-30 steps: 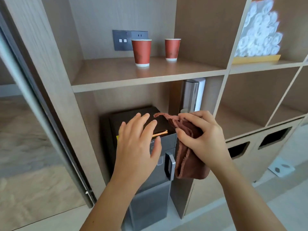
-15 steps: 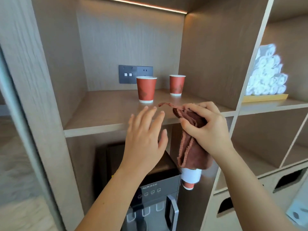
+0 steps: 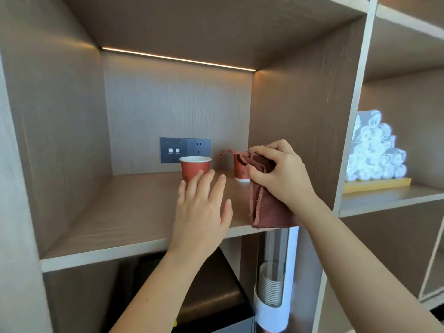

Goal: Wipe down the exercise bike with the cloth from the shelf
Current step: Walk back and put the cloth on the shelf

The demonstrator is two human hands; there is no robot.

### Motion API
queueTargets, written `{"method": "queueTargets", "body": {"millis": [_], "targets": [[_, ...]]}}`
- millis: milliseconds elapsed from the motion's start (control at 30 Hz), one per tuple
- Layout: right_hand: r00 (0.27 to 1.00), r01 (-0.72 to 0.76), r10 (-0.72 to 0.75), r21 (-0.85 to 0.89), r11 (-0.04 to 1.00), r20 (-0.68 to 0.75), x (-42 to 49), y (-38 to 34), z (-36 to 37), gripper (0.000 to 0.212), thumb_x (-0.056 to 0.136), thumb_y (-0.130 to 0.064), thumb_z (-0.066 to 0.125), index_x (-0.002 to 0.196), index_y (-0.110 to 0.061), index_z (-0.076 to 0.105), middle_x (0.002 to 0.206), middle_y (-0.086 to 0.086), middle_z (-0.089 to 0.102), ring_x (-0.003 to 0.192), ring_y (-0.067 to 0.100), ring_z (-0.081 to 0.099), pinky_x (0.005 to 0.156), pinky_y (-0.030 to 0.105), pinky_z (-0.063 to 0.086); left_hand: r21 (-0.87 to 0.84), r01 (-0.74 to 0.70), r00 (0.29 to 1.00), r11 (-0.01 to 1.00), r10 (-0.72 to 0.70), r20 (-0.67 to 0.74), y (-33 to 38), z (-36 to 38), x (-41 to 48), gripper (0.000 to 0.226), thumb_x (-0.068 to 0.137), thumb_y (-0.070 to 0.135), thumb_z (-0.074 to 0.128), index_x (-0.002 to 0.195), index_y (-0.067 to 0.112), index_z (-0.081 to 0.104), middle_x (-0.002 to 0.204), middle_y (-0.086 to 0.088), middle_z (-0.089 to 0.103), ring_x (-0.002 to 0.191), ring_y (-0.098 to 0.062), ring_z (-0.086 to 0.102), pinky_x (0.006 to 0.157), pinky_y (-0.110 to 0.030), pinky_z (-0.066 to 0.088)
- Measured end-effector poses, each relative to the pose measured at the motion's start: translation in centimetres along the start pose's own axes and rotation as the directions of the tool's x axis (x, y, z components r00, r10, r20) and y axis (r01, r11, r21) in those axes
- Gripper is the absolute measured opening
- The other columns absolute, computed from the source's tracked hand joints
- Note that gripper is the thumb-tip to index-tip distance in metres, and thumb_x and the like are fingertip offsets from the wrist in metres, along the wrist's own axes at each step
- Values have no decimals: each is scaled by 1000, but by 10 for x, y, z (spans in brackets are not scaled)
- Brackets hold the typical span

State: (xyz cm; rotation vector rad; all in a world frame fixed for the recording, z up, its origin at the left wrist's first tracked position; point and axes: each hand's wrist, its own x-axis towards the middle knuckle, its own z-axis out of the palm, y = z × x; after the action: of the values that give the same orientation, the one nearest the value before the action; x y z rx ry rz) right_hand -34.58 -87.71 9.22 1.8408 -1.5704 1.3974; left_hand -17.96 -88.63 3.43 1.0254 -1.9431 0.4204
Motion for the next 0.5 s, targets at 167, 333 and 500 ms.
{"method": "queueTargets", "body": {"millis": [167,333,500], "targets": [[991,-28,36,-66,997,131,22,6,22,47,78,-37,65,124,-28,57,119,3,51,108,29,52,89,37,47,87,54,999,995,-53,-3,-1,9,3,45,83,30,60,124,10,56,128,-16,55,123,-34,47,102,-55,29],[804,6,229,-392,920,549,12,20,62,73,80,-72,34,143,-45,9,157,-8,0,140,41,3,108,61,11,147,89,996,985,-87,-21,-4,14,4,47,84,35,57,123,9,56,127,-17,57,121,-36,49,99,-59,31],[606,207,321,-534,820,728,22,23,78,78,76,-81,12,143,-43,0,156,-10,-8,141,36,-12,102,69,-9,202,112,993,973,-114,1,-4,16,5,54,81,43,45,123,11,57,127,-17,56,121,-37,49,98,-60,32]]}}
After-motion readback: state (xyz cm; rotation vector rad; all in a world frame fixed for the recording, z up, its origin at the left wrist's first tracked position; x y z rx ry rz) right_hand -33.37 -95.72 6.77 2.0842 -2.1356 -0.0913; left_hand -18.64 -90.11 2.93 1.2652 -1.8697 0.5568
